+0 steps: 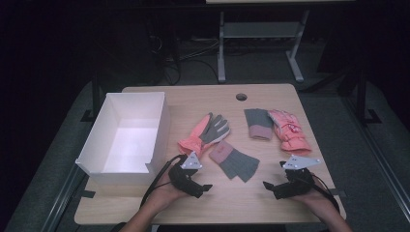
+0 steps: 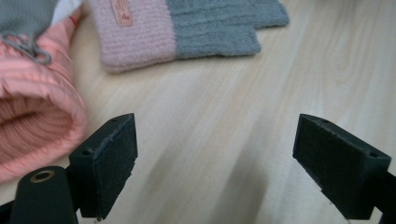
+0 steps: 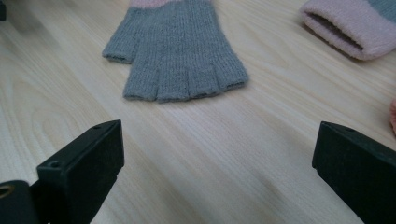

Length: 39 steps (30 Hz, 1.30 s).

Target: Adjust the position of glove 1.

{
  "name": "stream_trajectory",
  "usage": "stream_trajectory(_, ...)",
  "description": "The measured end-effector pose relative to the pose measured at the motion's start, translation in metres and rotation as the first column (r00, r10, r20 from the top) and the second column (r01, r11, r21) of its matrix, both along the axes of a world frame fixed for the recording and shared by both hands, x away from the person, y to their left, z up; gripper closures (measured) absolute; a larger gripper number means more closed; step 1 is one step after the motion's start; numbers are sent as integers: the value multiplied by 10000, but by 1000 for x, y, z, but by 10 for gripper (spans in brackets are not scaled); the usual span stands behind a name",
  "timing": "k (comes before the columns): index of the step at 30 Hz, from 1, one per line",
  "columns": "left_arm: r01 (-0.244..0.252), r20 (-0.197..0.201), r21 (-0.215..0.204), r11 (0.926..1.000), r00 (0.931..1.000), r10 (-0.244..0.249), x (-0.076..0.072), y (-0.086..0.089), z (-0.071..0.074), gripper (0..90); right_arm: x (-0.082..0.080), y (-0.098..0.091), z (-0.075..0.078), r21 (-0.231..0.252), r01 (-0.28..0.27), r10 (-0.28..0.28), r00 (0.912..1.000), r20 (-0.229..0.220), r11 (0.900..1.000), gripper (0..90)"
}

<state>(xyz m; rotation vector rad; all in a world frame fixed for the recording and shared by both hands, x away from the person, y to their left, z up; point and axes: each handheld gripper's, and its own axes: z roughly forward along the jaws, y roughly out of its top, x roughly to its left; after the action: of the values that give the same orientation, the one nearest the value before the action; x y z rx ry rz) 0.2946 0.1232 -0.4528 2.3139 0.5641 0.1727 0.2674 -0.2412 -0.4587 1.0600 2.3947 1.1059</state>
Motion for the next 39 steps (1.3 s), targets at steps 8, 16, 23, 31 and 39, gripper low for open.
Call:
stream_trajectory(8, 88, -213, 168, 9998, 9997, -84, 0, 4, 4, 164, -1, 1, 4, 39, -74, 75, 9990, -445, 10000, 49)
stream_trajectory(16, 194, -684, 3, 9998, 9975, -193, 0, 2, 12, 424, -1, 8, 10, 82, -246, 251, 9979, -601, 9997, 253)
stream_trajectory(23, 230, -870, -373, 9990, 9959, -262, 7, -4, 18, 828, -5, 20, 16, 424, -610, 628, 9972, -415, 9972, 597)
stream_trajectory(31, 249, -839, -453, 9987, 9961, -286, 20, -13, 25, 896, 2, 42, 17, 569, -1070, 1093, 9933, -387, 9926, 900)
stream_trajectory(39, 31, -553, -468, 9989, 9985, -57, 41, -30, 30, 896, 13, 63, 9, 199, -1360, 1370, 9889, -580, 9905, 900)
